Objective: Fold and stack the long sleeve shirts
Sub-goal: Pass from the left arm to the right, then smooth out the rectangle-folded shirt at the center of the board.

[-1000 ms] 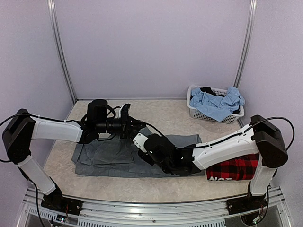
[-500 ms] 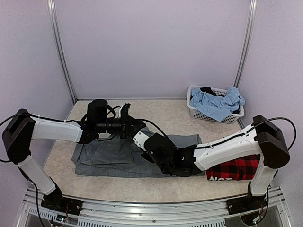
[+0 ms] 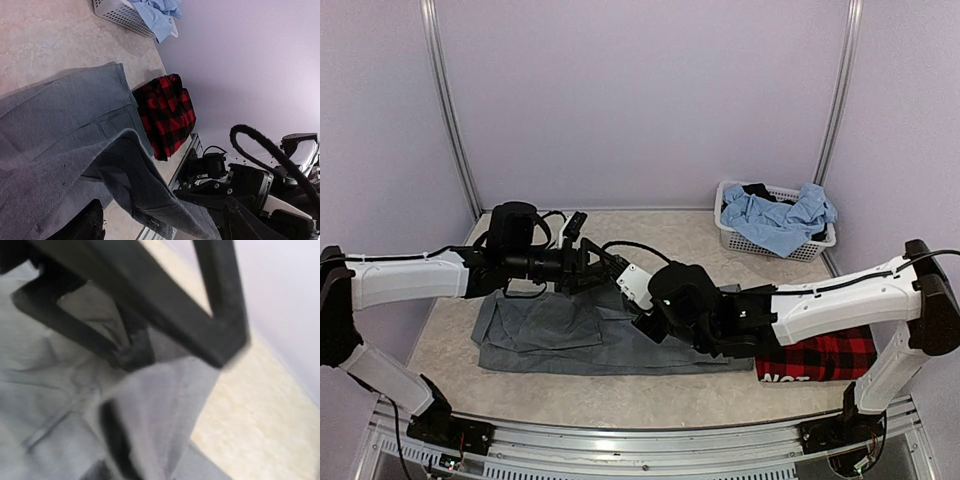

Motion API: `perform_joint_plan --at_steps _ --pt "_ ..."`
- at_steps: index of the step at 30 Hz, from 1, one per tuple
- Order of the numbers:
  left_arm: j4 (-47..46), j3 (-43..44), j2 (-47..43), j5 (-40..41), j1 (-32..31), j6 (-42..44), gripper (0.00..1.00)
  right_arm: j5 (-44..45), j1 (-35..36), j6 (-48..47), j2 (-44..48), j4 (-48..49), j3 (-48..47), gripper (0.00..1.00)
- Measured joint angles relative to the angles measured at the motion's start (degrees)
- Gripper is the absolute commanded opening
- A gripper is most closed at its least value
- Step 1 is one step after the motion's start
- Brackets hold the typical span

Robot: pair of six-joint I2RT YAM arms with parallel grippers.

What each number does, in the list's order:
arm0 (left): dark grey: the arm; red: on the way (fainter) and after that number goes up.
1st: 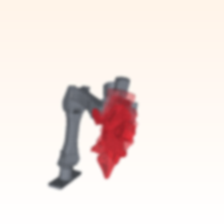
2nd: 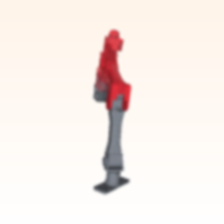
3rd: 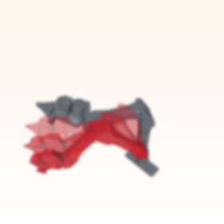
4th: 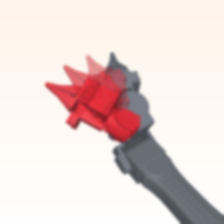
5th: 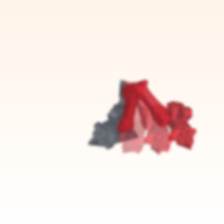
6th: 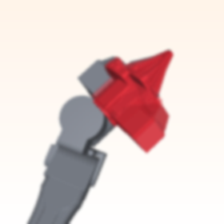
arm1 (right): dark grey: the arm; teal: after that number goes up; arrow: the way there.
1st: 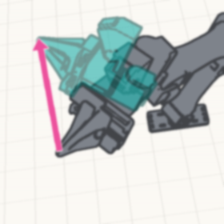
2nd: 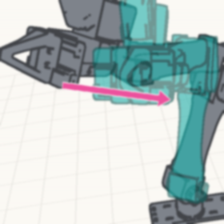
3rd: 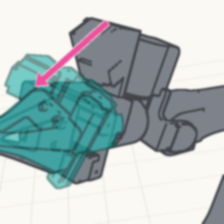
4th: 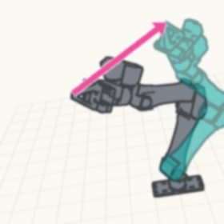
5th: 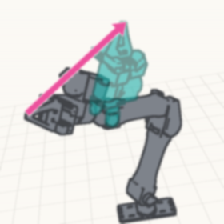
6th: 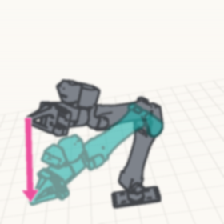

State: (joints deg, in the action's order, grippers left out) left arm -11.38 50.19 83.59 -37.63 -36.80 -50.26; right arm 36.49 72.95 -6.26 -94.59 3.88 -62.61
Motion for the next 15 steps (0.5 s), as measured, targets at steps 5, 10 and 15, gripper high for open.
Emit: perform_joint_plan --at_steps 5,10,15 --pt "11.8 -0.1 -8.6 -0.4 0.4 9.0 0.93 -10.5 -1.6 3.1 6.1 -7.9 -0.7 0.0" --pt "19.7 -1.1 -17.9 -1.3 4.6 15.5 0.95 -21.2 -3.3 4.7 8.2 -15.5 -3.5 0.0" --pt "25.7 -1.4 -23.6 3.4 12.5 18.0 0.9 -29.6 -3.5 5.3 9.1 -20.5 -3.8 0.0"
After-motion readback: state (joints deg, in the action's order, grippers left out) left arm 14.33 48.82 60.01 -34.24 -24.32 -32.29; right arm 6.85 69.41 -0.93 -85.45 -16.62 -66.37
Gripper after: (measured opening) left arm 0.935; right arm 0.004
